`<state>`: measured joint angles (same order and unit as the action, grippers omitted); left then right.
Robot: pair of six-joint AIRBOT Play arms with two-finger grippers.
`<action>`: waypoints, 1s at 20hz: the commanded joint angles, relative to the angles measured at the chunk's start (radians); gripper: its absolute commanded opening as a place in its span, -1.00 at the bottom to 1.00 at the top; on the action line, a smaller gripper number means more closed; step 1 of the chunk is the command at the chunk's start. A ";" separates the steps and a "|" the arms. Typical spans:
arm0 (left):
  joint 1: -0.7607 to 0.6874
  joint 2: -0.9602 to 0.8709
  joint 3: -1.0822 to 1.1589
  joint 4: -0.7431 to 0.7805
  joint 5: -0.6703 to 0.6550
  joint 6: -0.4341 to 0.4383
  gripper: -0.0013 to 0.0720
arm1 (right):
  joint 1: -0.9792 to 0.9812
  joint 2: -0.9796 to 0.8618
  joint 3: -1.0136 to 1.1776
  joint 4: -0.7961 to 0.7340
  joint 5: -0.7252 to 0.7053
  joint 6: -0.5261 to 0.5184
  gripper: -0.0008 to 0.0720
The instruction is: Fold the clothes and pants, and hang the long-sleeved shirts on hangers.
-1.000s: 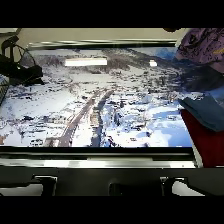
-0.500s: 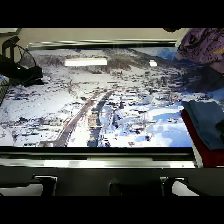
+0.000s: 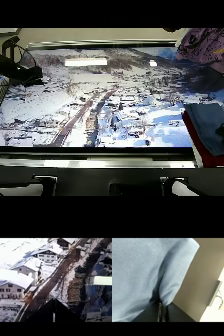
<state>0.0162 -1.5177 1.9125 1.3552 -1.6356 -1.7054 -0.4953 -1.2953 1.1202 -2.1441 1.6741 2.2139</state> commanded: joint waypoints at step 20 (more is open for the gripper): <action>0.001 0.000 0.000 0.000 0.002 0.001 -0.91 | 0.003 0.050 0.150 0.307 -0.132 -0.305 -0.75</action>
<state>0.0162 -1.5177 1.9125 1.3552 -1.6341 -1.7050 -0.4946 -1.2606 1.1873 -2.0644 1.6653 1.9945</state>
